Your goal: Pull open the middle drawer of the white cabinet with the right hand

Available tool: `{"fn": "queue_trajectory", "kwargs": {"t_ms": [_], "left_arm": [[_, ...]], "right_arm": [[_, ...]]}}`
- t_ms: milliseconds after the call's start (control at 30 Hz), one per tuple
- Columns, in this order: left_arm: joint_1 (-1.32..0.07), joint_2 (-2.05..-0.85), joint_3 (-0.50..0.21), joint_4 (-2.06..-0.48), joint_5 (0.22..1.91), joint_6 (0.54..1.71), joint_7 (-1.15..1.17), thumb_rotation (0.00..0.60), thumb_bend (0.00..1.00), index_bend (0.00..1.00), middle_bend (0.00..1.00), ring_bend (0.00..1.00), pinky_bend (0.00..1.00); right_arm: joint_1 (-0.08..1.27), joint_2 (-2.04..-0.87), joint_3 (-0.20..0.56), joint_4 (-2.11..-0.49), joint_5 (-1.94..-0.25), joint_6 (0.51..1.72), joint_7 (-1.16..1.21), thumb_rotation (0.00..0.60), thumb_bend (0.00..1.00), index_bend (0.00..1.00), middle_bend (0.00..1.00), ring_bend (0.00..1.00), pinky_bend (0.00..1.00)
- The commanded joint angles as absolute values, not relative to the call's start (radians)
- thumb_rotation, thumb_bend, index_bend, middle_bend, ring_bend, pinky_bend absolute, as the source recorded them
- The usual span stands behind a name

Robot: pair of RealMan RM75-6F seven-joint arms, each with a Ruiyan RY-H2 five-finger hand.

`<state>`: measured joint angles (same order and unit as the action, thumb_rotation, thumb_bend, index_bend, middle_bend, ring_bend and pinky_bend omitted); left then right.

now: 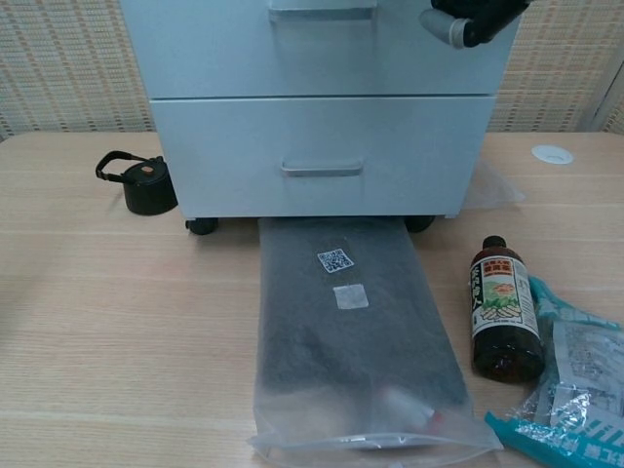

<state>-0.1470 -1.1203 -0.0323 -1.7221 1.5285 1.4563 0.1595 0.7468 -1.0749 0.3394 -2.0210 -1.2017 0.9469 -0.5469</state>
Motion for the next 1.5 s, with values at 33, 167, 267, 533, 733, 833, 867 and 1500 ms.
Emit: {"fn": "queue_trajectory", "kwargs": {"t_ms": [33,167,267,533,733,833,867,1500], "left_arm": [[-0.148,-1.122,-0.033,-1.721,1.528,1.454,0.159,0.6,0.32,0.05,0.0,0.02,0.11],[-0.151,-1.122,-0.033,-1.718,1.527,1.449,0.158,0.6,0.32,0.05,0.0,0.02,0.11],[-0.152,-1.124,-0.033,-1.716,1.526,1.448,0.158,0.6,0.32,0.05,0.0,0.02,0.11],[-0.153,-1.128,-0.033,-1.712,1.524,1.444,0.157,0.6,0.32,0.05,0.0,0.02,0.11],[-0.153,-1.129,-0.032,-1.71,1.523,1.443,0.156,0.6,0.32,0.05,0.0,0.02,0.11],[-0.153,-1.13,-0.032,-1.71,1.524,1.443,0.156,0.6,0.32,0.05,0.0,0.02,0.11],[-0.152,-1.131,-0.031,-1.71,1.523,1.443,0.156,0.6,0.32,0.05,0.0,0.02,0.11],[-0.151,-1.134,-0.03,-1.706,1.521,1.441,0.154,0.6,0.32,0.05,0.0,0.02,0.11]], "right_arm": [[0.787,-1.082,0.345,-2.024,-1.148,0.933,-0.582,0.6,0.51,0.1,0.86,0.9,0.84],[0.818,-1.088,0.34,-2.021,-1.105,0.93,-0.603,0.6,0.52,0.12,0.86,0.9,0.84],[0.841,-1.096,0.335,-2.015,-1.077,0.931,-0.615,0.6,0.51,0.17,0.86,0.9,0.84],[0.89,-1.113,0.316,-2.002,-1.038,0.933,-0.632,0.6,0.52,0.18,0.86,0.9,0.84],[0.92,-1.123,0.3,-1.991,-1.013,0.935,-0.643,0.6,0.52,0.19,0.86,0.9,0.84],[0.931,-1.128,0.293,-1.985,-1.001,0.935,-0.645,0.6,0.52,0.19,0.86,0.9,0.84],[0.936,-1.129,0.29,-1.983,-0.995,0.935,-0.646,0.6,0.52,0.19,0.86,0.9,0.84],[0.942,-1.114,0.217,-2.021,-1.034,0.982,-0.656,0.6,0.52,0.21,0.86,0.9,0.84]]}}
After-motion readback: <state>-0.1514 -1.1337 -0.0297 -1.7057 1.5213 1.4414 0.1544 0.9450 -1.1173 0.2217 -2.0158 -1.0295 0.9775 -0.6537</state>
